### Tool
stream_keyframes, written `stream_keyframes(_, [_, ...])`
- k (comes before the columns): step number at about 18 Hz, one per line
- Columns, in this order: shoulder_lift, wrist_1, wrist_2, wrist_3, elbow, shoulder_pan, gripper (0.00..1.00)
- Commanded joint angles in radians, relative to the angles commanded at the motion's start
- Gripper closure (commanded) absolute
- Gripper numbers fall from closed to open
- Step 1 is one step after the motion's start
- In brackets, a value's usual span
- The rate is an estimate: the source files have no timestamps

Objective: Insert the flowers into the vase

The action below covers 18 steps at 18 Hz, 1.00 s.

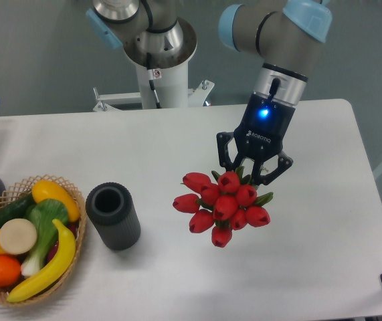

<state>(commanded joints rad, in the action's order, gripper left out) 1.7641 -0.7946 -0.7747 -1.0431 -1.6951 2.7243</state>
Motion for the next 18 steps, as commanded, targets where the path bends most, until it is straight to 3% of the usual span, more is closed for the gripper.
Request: stream_keyframes(18, [0.0, 0.0, 0.034, 0.005, 0.0, 0.011, 0.65])
